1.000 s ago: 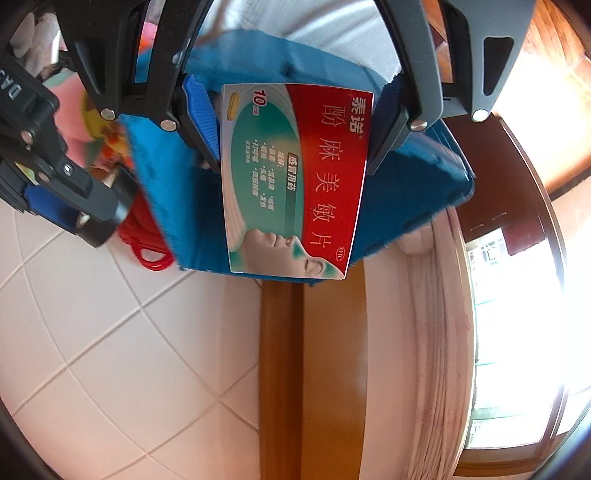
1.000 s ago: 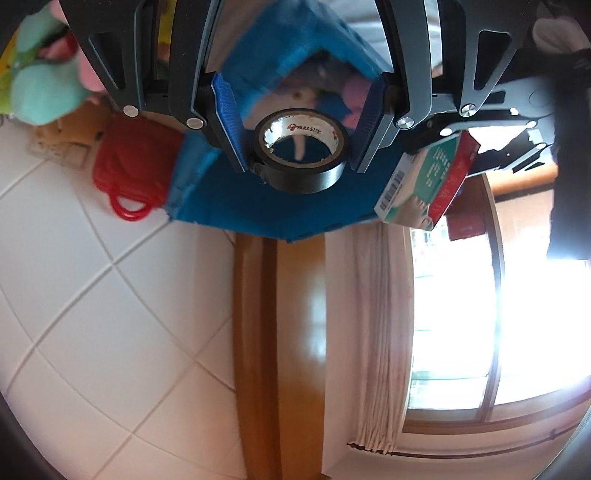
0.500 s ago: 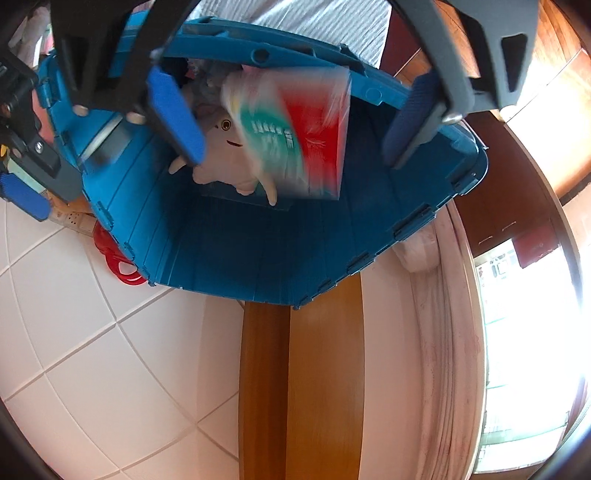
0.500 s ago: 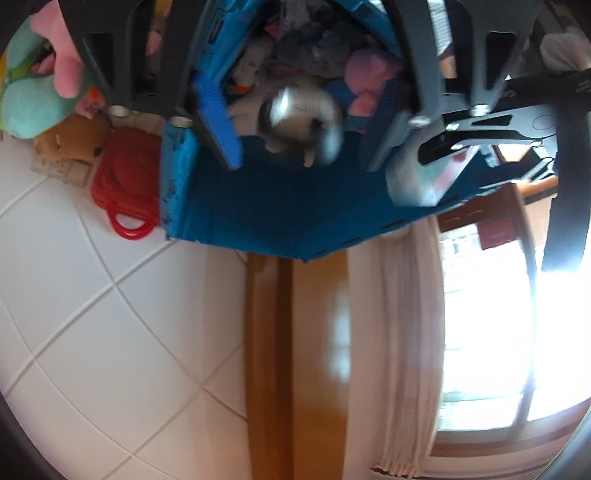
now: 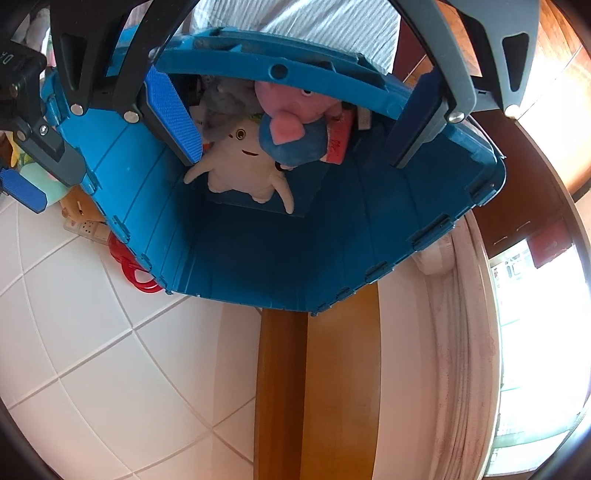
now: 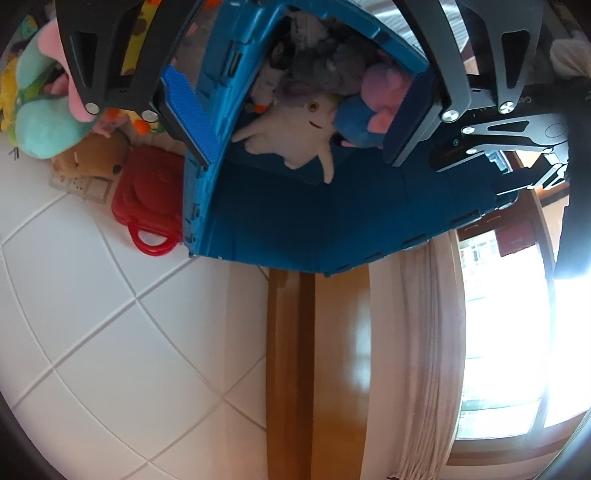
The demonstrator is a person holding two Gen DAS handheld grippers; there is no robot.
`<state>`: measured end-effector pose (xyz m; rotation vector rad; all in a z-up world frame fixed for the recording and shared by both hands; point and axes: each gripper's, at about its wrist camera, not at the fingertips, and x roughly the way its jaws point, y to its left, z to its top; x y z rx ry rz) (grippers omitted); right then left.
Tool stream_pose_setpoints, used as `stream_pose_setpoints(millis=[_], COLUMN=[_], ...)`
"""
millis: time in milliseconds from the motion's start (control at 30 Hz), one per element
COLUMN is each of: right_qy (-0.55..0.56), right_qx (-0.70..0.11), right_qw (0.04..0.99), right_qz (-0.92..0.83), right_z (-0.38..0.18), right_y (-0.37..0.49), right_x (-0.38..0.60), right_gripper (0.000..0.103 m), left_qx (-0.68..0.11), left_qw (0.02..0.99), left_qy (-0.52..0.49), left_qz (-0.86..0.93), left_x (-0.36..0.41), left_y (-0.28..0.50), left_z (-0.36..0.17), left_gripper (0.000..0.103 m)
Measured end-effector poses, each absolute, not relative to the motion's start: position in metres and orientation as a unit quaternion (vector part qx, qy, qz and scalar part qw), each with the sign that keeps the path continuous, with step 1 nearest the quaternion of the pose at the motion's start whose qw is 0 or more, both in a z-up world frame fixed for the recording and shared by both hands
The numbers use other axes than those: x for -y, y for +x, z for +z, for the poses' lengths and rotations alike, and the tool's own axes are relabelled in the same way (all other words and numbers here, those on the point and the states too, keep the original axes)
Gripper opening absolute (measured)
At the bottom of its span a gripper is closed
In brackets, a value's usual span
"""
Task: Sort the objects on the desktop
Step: 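Open both tools to drop the box and tape into the crate, then withdraw both tools from the crate back toward the toy pile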
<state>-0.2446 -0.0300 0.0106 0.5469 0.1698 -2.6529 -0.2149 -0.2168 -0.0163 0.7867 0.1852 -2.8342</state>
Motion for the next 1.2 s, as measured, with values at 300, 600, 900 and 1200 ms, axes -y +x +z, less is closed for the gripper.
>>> stream_pose_setpoints(millis=[300,600,900,1200], right_qy=[0.2,0.209,0.211,0.231], right_qx=[-0.066,-0.066,-0.06,-0.053], right_qw=[0.192,0.181,0.181,0.163], right_qz=[-0.959,-0.959,-0.959,-0.958], right_z=[0.01,0.005,0.002,-0.014], right_y=[-0.23,-0.212,-0.187,-0.149], right_x=[0.026,0.004,-0.052,-0.153], right_gripper=[0.103,0.103,0.103,0.103], left_qx=[-0.057,-0.055,-0.05,-0.05], left_qw=[0.09,0.089,0.084,0.077], left_qy=[0.268,0.268,0.255,0.259], left_qz=[-0.958,-0.958,-0.962,-0.961], left_x=[0.209,0.185,0.128,0.034], left_y=[-0.202,-0.184,-0.152,-0.114], left_z=[-0.019,-0.021,-0.017,-0.028], left_gripper=[0.101,0.101,0.101,0.101])
